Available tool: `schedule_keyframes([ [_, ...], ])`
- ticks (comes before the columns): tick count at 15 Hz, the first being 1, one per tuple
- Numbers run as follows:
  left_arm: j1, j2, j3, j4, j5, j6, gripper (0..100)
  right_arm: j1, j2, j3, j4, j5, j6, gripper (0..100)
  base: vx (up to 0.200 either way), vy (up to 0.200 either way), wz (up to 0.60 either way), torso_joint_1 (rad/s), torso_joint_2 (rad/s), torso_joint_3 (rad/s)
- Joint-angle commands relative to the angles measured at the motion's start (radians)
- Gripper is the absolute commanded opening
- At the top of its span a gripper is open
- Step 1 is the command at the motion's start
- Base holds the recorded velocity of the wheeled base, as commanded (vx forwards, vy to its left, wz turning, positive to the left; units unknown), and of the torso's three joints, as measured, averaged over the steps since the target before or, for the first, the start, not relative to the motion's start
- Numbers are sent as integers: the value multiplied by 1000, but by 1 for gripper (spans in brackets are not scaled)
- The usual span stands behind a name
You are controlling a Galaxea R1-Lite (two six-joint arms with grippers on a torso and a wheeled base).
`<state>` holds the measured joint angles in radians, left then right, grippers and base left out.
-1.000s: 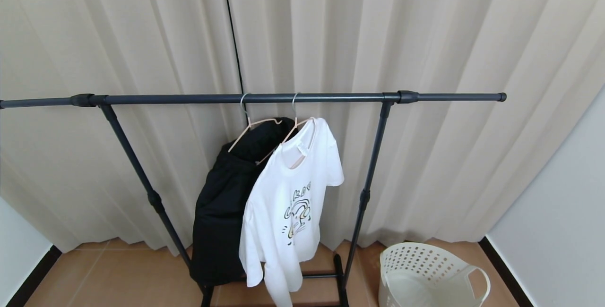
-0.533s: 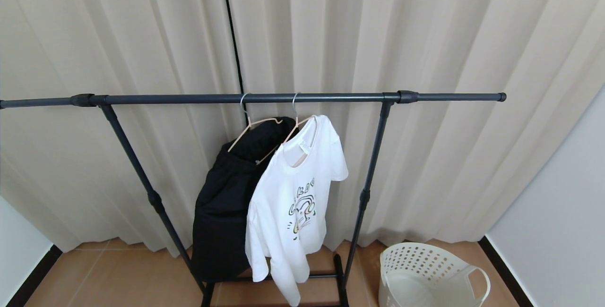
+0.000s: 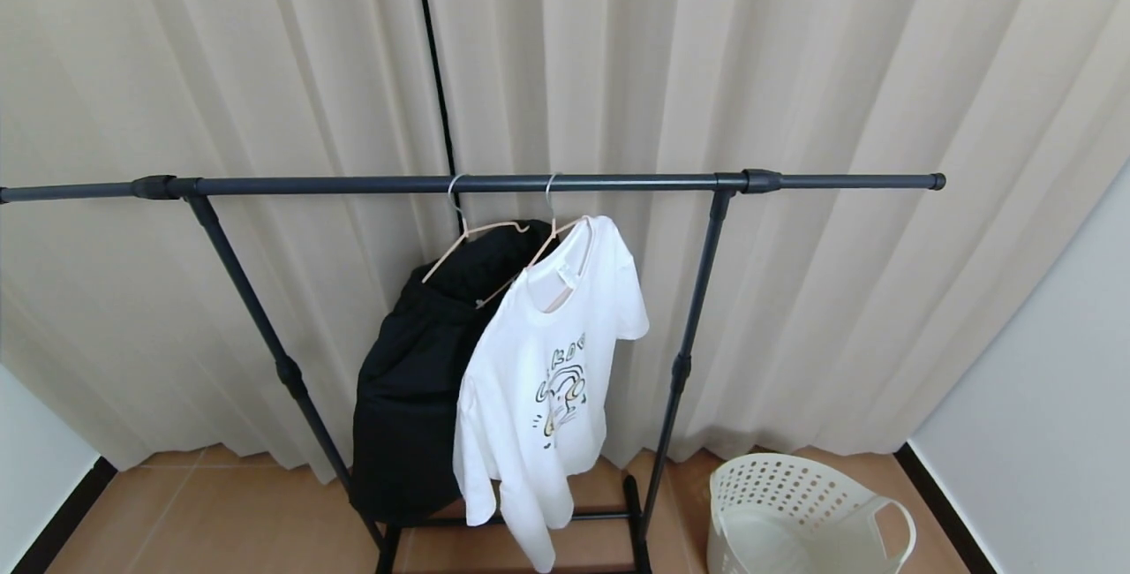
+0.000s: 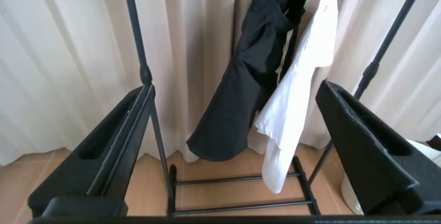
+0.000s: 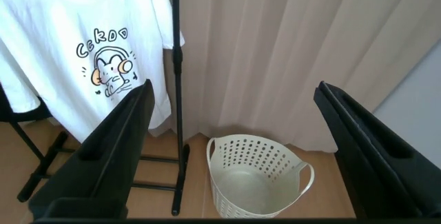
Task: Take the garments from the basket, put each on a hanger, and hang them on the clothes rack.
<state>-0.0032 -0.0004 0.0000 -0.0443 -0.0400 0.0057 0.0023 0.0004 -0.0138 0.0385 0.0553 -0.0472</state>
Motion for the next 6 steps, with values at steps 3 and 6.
schedule_keyframes([
  [3, 0, 0, 0, 0, 0, 0, 100, 1, 0, 0, 0, 1, -2, 100, 0, 0, 0, 0, 0, 0],
  [6, 0, 0, 0, 0, 0, 0, 100, 1, 0, 0, 0, 1, -2, 100, 0, 0, 0, 0, 0, 0],
])
